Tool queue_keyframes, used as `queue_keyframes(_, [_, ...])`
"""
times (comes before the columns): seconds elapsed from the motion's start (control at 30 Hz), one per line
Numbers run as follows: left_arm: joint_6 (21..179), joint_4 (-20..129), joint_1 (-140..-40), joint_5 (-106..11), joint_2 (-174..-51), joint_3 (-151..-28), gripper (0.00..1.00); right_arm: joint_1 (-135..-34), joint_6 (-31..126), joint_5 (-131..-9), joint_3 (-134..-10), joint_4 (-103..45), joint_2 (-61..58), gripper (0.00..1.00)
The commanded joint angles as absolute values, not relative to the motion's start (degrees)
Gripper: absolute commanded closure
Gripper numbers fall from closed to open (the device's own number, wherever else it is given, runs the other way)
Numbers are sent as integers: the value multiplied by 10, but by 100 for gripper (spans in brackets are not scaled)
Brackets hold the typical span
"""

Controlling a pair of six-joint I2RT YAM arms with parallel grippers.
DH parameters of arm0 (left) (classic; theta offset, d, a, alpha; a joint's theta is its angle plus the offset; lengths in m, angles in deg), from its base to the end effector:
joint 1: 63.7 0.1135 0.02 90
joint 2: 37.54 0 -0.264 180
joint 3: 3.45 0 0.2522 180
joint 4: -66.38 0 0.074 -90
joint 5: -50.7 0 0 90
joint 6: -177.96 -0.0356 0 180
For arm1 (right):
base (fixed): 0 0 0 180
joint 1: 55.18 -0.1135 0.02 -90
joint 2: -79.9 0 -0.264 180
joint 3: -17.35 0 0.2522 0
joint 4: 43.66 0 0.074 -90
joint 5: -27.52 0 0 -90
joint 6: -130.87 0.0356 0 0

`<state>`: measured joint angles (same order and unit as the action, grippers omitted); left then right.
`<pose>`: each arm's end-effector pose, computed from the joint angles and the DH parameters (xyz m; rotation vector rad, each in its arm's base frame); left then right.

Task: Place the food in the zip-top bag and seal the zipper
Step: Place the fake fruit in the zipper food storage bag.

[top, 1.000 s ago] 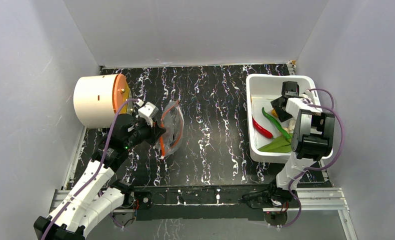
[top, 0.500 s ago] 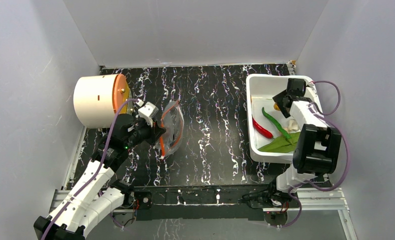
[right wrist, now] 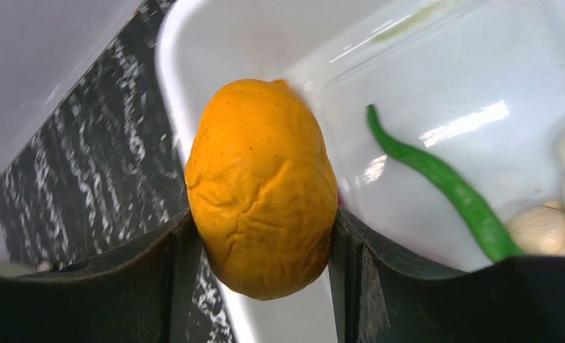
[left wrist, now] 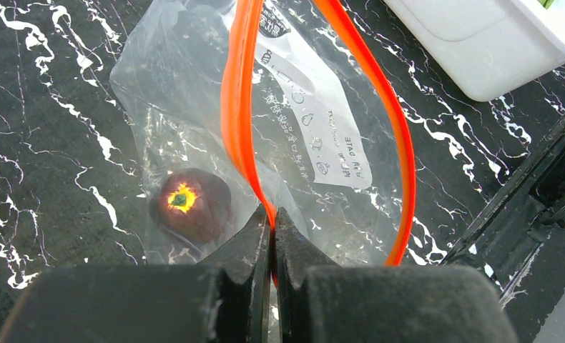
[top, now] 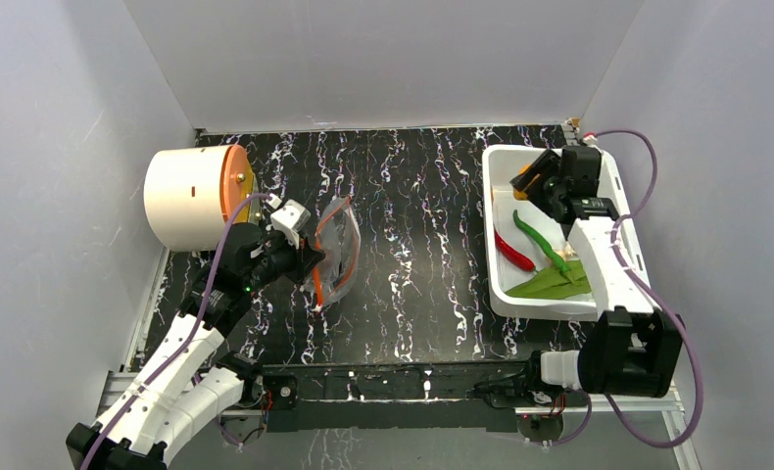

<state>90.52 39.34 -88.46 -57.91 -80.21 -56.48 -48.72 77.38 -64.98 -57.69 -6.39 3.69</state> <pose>0.1561 -0.0845 0.3069 0.5870 1.8009 -0.6299 0.2933 -0.0317 0.2966 0.8062 2.1134 0.3309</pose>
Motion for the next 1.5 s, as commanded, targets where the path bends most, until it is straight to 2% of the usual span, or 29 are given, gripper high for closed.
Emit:
queue_keyframes(0.0, [903,408,-886,-579,-799,-557,100,-566,721,-702,-581,-69,100,51])
queue_keyframes(0.37, [906,409,-885,-580,-805,-557,100,-752,749,-715,-587,-55,165,52])
queue_keyframes(0.53, [907,409,-886,-578,-806,-558,100,-854,780,-684,-597,-44,166,52])
queue_keyframes(0.83, [908,409,-886,-578,-806,-558,100,-1025,859,-665,-599,-115,144,51])
queue_keyframes(1.13, [909,410,-886,-579,-803,-556,100,-1113,893,-656,-629,-175,74,51])
queue_keyframes(1.47, [910,410,-886,-581,-802,-556,100,-1135,928,-665,-645,-208,32,49])
